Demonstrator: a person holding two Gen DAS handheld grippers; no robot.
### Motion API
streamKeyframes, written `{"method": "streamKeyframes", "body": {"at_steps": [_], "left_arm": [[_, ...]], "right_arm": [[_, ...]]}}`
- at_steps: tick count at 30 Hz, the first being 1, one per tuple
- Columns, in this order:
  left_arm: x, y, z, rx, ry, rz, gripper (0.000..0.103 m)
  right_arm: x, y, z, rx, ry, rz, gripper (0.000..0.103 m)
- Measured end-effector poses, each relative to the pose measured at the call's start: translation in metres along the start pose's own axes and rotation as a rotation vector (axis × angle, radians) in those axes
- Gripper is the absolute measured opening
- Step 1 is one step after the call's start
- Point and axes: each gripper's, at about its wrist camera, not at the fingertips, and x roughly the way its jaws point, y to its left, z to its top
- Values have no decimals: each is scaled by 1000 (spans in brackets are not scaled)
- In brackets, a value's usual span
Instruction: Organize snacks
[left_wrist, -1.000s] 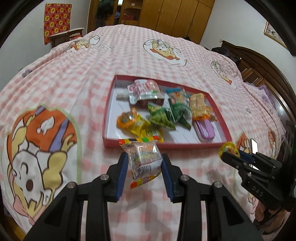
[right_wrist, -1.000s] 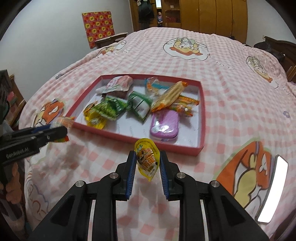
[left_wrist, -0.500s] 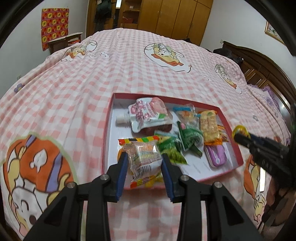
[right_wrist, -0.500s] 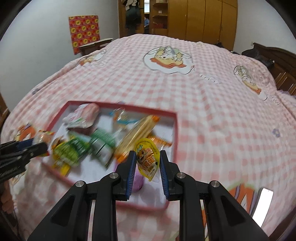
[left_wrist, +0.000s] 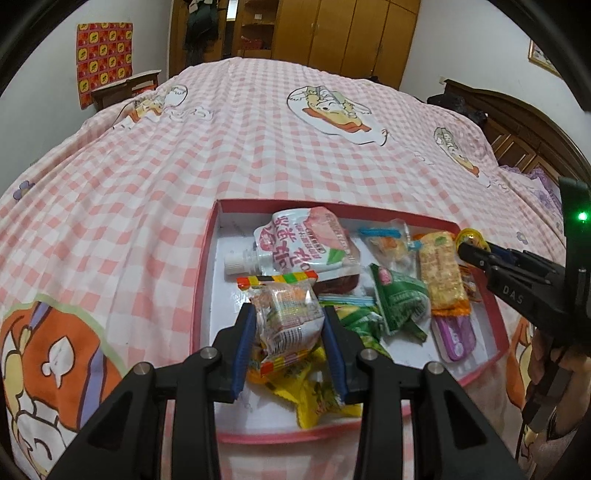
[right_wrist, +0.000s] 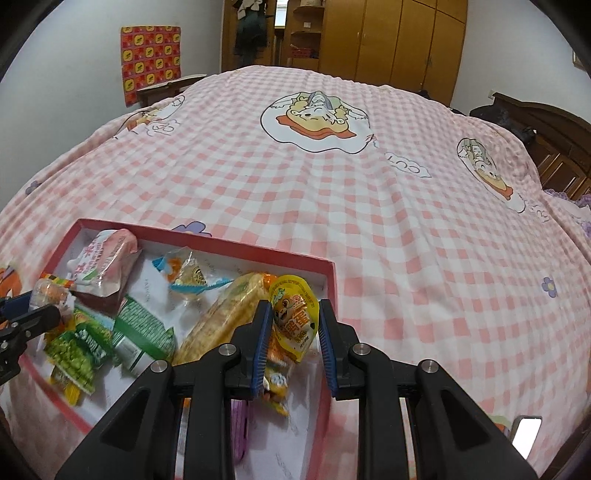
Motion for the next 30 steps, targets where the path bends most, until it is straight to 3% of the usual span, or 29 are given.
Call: {"method": "streamKeyframes", "body": {"at_steps": [4, 8, 15, 21, 30], "left_arm": [[9, 4, 1, -15, 7, -5, 39], [7, 5, 1, -23, 2, -6, 48], [0, 5, 0, -32, 10, -11, 57], [-15, -1, -5, -10, -44, -6, 72], [-47, -16, -18, 27, -104, 28, 75]], "right_arm": [[11, 3, -2, -1, 4, 7, 27], [13, 3, -5, 6, -2, 9, 42], [-3, 4, -10, 13, -38, 40, 49], [-24, 5, -12, 46, -90, 57, 65], [-63, 14, -30, 67, -119, 112, 67]]}}
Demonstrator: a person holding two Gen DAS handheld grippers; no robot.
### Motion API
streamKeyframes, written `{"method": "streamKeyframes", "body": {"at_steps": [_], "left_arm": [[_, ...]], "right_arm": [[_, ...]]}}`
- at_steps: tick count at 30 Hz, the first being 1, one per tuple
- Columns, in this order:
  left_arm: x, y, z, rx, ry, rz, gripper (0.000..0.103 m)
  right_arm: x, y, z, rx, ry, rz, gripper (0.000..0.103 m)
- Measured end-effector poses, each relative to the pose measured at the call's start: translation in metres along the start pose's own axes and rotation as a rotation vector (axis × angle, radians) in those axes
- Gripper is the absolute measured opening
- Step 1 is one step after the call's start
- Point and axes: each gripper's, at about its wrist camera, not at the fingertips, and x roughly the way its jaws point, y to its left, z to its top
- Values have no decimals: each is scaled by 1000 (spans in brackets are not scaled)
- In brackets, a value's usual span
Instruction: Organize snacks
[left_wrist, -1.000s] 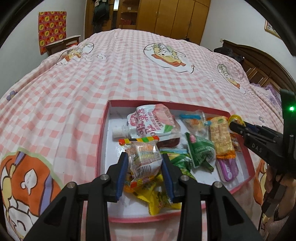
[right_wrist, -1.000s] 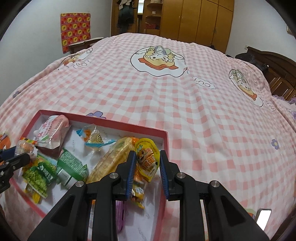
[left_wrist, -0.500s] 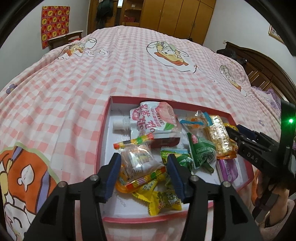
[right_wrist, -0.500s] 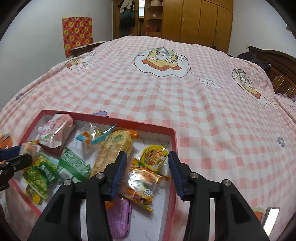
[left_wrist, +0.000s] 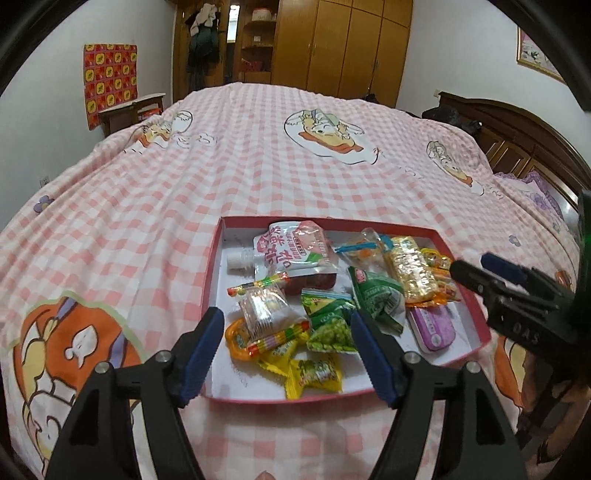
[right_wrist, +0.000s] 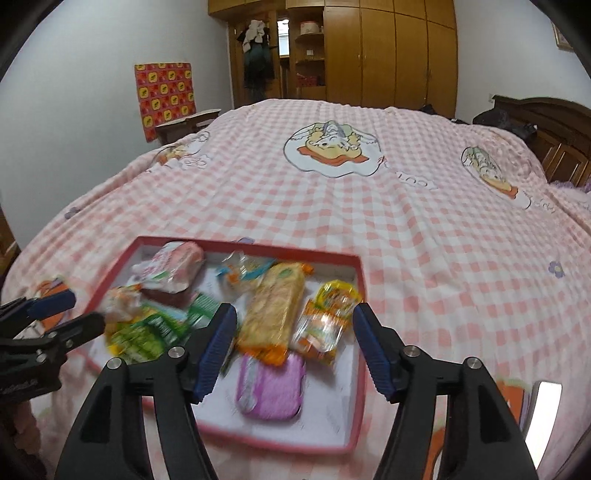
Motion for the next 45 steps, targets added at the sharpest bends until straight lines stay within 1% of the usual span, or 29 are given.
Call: {"method": "streamKeyframes", "body": {"at_steps": [3, 6, 12, 17, 21, 27, 31, 37, 42, 45], "left_arm": [[-11, -3, -4, -2, -15, 9, 75], [-23, -6, -13, -5, -32, 18, 75], [-34, -14, -33, -13, -13, 25, 75], [-35, -18, -50, -21, 14, 39, 75], [-31, -23, -63, -11, 28, 57, 75], [-19, -27, -76, -4, 58, 69, 75], [-9, -31, -80, 12, 69, 93, 75], [2, -33, -84, 16, 89, 90, 75], [12, -30, -86, 2, 128, 98, 75], [14, -28, -87, -9, 132, 95, 75]], "right_arm": [[-12, 2, -10, 15, 14, 17, 67], [-24, 4, -20, 13, 9, 7, 67], [-40, 9, -41, 24, 31, 17, 67], [-46, 17, -61, 12, 59, 21, 67], [-46, 23, -77, 6, 65, 10, 67], [-38, 24, -89, 17, 75, 3, 67], [-30, 25, -94, 16, 93, -5, 67], [-23, 26, -99, 18, 109, -17, 67], [-17, 24, -102, 35, 131, -10, 67], [-13, 22, -104, 51, 146, -6, 67]]}}
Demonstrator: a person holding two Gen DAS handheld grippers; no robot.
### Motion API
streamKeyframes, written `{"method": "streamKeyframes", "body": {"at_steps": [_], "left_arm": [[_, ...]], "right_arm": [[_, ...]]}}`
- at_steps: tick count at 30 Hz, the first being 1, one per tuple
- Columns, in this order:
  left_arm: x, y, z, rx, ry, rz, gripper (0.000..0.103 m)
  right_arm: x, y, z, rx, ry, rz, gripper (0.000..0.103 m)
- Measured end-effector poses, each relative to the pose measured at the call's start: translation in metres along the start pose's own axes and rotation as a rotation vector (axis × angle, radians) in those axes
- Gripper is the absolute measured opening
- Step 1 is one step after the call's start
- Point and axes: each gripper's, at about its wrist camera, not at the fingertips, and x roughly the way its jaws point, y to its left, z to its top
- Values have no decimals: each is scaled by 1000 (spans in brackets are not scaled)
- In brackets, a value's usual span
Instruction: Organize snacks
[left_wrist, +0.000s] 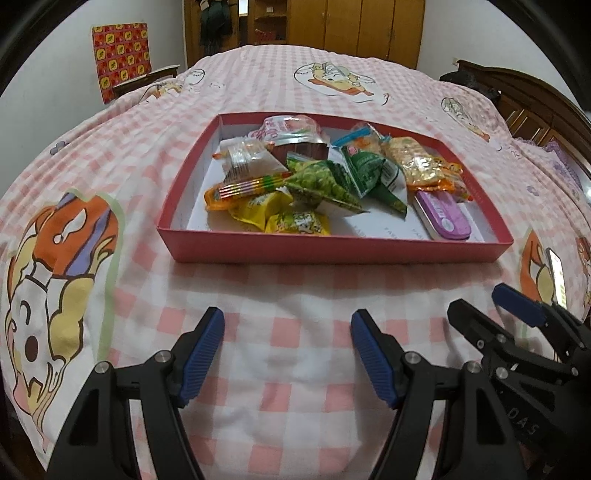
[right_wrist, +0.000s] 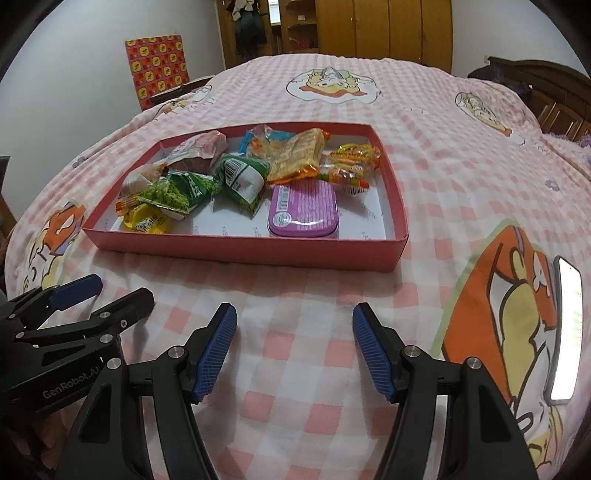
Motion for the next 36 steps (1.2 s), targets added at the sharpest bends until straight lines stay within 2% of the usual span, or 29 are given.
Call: {"method": "streamKeyframes", "body": {"at_steps": [36], "left_arm": [[5, 0, -4, 5, 2, 1, 75]], "right_arm": [[5, 0, -6, 22, 13, 4, 67]]}}
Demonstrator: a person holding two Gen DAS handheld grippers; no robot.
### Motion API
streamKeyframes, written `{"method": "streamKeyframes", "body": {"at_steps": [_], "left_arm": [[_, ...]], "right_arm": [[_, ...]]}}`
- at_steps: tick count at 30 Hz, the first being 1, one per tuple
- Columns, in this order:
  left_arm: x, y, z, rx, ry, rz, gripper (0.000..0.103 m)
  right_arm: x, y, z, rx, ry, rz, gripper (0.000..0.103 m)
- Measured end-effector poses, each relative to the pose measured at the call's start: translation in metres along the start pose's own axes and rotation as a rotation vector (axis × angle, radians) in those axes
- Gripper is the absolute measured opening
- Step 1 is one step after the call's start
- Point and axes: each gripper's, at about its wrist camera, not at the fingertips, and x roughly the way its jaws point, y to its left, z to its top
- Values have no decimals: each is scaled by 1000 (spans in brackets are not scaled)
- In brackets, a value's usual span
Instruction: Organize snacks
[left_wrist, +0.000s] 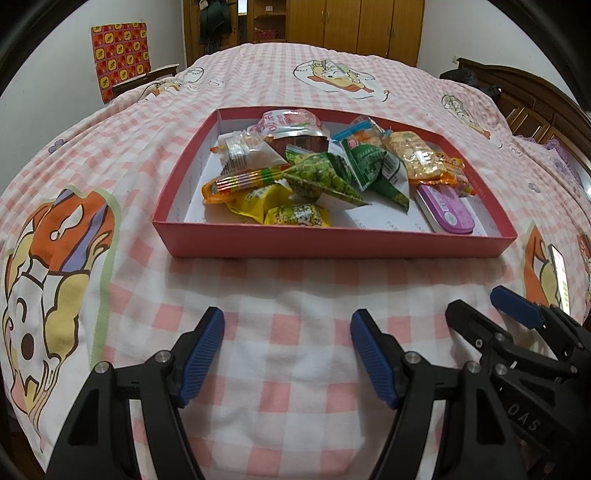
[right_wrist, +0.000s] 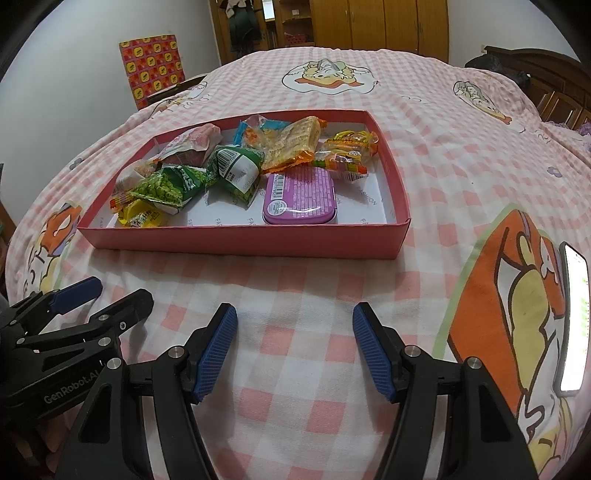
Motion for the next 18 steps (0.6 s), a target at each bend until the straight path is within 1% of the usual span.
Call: {"method": "streamKeyframes", "body": {"at_steps": [10, 18], "left_arm": [[4, 0, -2, 9, 2, 12, 75], [6, -2, -5, 23, -14, 26, 78]], "right_arm": [[1, 0, -1, -2, -2, -5, 67], [2, 4, -5, -17, -6, -23, 71]]}}
